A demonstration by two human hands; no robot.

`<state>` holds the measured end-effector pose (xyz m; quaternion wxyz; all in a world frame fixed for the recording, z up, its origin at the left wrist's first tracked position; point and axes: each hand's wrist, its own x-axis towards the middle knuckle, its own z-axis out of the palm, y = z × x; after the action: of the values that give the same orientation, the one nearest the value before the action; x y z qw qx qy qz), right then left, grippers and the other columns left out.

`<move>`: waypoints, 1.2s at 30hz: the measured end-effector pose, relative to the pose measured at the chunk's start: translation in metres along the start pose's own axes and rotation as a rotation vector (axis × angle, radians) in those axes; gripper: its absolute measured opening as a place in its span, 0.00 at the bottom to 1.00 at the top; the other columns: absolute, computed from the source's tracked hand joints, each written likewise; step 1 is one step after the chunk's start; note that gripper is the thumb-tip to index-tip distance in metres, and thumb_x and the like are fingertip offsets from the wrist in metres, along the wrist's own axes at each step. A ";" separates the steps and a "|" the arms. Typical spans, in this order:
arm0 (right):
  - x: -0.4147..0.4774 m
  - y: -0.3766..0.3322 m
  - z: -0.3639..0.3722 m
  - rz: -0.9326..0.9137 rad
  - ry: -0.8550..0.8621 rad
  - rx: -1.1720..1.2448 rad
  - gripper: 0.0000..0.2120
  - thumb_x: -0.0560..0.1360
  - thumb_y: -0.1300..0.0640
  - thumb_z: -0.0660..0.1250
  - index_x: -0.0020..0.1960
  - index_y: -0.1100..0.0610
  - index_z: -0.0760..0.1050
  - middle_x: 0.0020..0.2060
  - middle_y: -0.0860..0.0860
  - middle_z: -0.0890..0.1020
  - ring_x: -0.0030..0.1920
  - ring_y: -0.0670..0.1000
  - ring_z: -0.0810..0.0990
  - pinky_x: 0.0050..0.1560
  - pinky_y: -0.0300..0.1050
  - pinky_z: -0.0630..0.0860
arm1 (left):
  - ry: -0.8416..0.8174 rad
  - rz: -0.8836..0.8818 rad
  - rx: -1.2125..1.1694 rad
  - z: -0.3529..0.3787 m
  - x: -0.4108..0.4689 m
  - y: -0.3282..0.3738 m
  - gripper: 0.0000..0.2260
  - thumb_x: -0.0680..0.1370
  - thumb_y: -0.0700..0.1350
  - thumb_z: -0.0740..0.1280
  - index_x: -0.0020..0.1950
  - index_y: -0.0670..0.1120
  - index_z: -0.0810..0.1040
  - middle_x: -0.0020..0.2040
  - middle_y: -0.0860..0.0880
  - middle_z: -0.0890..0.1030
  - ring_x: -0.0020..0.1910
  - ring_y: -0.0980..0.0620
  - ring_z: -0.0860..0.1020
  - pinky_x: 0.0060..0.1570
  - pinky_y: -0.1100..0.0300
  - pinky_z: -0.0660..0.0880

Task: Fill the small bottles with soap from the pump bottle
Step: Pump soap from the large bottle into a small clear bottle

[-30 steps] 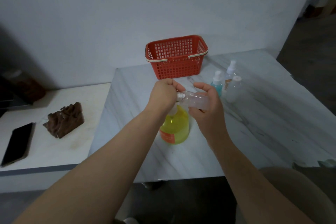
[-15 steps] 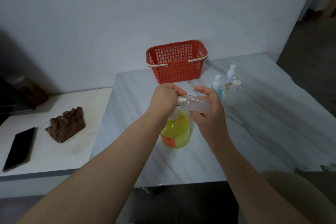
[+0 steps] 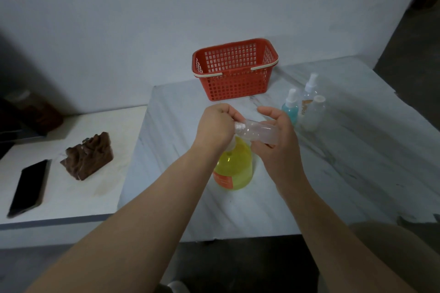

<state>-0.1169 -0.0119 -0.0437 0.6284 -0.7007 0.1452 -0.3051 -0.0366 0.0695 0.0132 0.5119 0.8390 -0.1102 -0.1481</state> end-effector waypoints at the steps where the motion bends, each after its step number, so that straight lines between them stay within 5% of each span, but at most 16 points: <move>1: -0.001 -0.001 -0.001 0.000 0.001 0.000 0.26 0.62 0.68 0.65 0.58 0.51 0.71 0.40 0.47 0.76 0.38 0.39 0.76 0.39 0.28 0.70 | 0.005 -0.006 -0.005 0.001 0.000 0.000 0.17 0.67 0.28 0.53 0.31 0.45 0.75 0.36 0.44 0.78 0.36 0.48 0.75 0.32 0.61 0.69; 6: -0.004 -0.006 -0.002 -0.007 -0.005 0.000 0.26 0.60 0.63 0.64 0.57 0.51 0.71 0.39 0.46 0.76 0.37 0.38 0.75 0.39 0.29 0.71 | 0.009 -0.003 0.036 0.000 -0.001 0.000 0.18 0.69 0.27 0.55 0.31 0.47 0.75 0.33 0.50 0.76 0.33 0.54 0.73 0.27 0.66 0.68; 10: -0.003 -0.007 -0.004 -0.027 -0.007 0.022 0.25 0.63 0.68 0.66 0.59 0.54 0.71 0.42 0.46 0.77 0.38 0.37 0.75 0.40 0.27 0.70 | 0.000 -0.007 0.081 0.000 -0.004 0.007 0.19 0.69 0.25 0.56 0.33 0.48 0.74 0.34 0.53 0.75 0.32 0.57 0.71 0.21 0.72 0.67; 13: -0.003 -0.007 -0.006 -0.034 -0.007 0.019 0.27 0.65 0.75 0.65 0.60 0.56 0.71 0.43 0.49 0.77 0.39 0.39 0.76 0.40 0.28 0.71 | -0.035 -0.030 0.015 -0.002 -0.006 0.012 0.16 0.73 0.28 0.56 0.34 0.47 0.74 0.34 0.51 0.75 0.33 0.56 0.72 0.28 0.67 0.71; 19: -0.003 -0.008 -0.007 -0.066 -0.021 -0.008 0.25 0.64 0.71 0.65 0.60 0.56 0.71 0.47 0.53 0.78 0.43 0.45 0.77 0.40 0.27 0.71 | 0.004 -0.052 -0.047 -0.005 -0.004 0.015 0.15 0.74 0.30 0.56 0.35 0.46 0.76 0.36 0.49 0.76 0.37 0.52 0.74 0.30 0.63 0.68; 24: -0.002 -0.009 -0.006 -0.079 -0.030 -0.011 0.26 0.62 0.64 0.64 0.60 0.57 0.71 0.43 0.47 0.77 0.40 0.39 0.76 0.41 0.28 0.71 | -0.023 -0.052 0.034 -0.002 -0.010 0.020 0.13 0.73 0.29 0.58 0.38 0.47 0.73 0.34 0.56 0.71 0.30 0.61 0.69 0.21 0.77 0.65; 30: -0.001 -0.006 -0.006 -0.095 -0.032 -0.025 0.27 0.61 0.64 0.64 0.61 0.58 0.71 0.43 0.46 0.77 0.40 0.38 0.76 0.41 0.28 0.71 | -0.042 -0.023 -0.001 -0.003 -0.011 0.013 0.16 0.69 0.27 0.56 0.34 0.46 0.75 0.35 0.48 0.77 0.35 0.53 0.74 0.32 0.63 0.68; 36: 0.001 0.000 -0.003 -0.060 -0.025 -0.017 0.27 0.61 0.66 0.65 0.60 0.56 0.71 0.41 0.45 0.76 0.40 0.38 0.76 0.41 0.27 0.70 | 0.017 -0.019 -0.035 0.001 -0.002 0.002 0.17 0.68 0.29 0.53 0.34 0.46 0.76 0.37 0.46 0.78 0.36 0.49 0.74 0.30 0.61 0.66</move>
<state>-0.1175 -0.0150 -0.0434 0.6149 -0.7136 0.1189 -0.3138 -0.0385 0.0683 0.0149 0.5259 0.8322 -0.0949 -0.1477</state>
